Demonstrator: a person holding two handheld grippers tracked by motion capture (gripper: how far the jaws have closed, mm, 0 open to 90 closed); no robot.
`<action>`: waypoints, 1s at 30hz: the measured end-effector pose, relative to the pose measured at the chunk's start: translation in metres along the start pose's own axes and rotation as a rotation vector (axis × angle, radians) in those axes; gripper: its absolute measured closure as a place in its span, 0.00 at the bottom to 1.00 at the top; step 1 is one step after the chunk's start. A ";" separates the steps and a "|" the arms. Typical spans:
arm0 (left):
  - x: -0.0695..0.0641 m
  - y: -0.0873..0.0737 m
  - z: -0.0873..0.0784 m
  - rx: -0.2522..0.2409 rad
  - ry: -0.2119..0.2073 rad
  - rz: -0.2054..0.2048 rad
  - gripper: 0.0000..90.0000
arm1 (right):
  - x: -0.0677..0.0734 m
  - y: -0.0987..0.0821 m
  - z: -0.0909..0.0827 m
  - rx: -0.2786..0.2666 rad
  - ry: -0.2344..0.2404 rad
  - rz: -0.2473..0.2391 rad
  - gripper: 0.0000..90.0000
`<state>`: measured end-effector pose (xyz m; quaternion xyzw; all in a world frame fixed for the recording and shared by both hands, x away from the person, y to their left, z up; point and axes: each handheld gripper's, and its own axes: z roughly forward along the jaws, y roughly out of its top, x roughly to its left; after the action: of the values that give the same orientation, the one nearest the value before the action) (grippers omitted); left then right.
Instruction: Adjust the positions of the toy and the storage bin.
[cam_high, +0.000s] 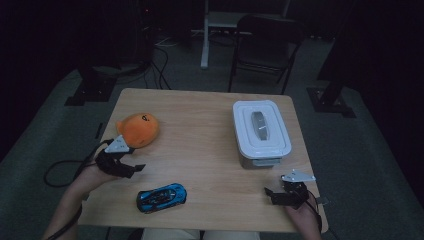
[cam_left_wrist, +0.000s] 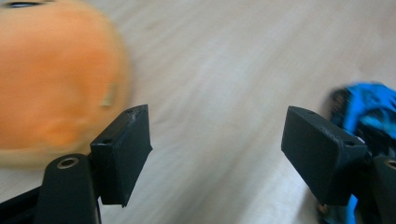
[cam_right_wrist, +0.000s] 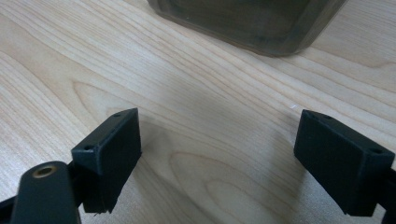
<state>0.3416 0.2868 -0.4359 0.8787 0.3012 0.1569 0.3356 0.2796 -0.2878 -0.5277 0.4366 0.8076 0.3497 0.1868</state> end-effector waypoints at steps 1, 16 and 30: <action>0.004 0.002 -0.001 -0.010 0.015 -0.005 0.28 | 0.000 0.000 0.000 0.000 0.000 0.000 0.16; 0.059 0.032 0.007 -0.077 0.177 -0.135 0.28 | 0.000 0.000 0.000 0.000 0.000 0.000 0.16; 0.102 0.023 0.051 -0.026 0.222 -0.240 0.33 | 0.000 0.000 0.000 -0.001 -0.002 0.003 0.17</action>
<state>0.4538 0.3127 -0.4500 0.8092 0.4371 0.2158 0.3279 0.2796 -0.2880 -0.5276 0.4380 0.8066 0.3497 0.1875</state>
